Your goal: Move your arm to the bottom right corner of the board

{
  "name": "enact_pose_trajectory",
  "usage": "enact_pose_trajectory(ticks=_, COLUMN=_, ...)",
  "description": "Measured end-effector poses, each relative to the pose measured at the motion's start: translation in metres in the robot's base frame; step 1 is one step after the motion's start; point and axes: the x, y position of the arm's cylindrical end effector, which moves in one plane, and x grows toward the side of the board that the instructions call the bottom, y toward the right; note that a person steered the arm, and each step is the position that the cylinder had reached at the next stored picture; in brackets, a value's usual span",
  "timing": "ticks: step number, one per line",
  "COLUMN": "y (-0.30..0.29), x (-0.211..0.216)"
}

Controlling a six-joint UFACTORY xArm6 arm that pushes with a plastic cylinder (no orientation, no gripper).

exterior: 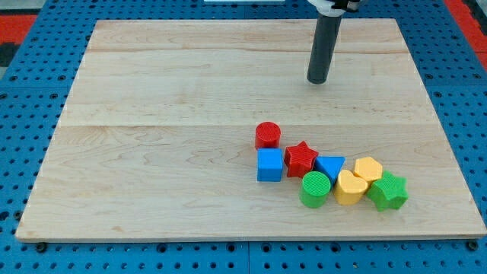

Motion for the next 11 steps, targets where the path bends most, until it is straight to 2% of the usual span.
enact_pose_trajectory(ticks=2, y=0.001, x=0.001)
enact_pose_trajectory(ticks=3, y=0.043, x=-0.008)
enact_pose_trajectory(ticks=4, y=0.145, x=0.01)
enact_pose_trajectory(ticks=5, y=0.207, x=0.069)
enact_pose_trajectory(ticks=6, y=0.228, x=0.136)
enact_pose_trajectory(ticks=8, y=0.227, x=0.176)
enact_pose_trajectory(ticks=10, y=0.176, x=0.263)
enact_pose_trajectory(ticks=11, y=0.155, x=0.255)
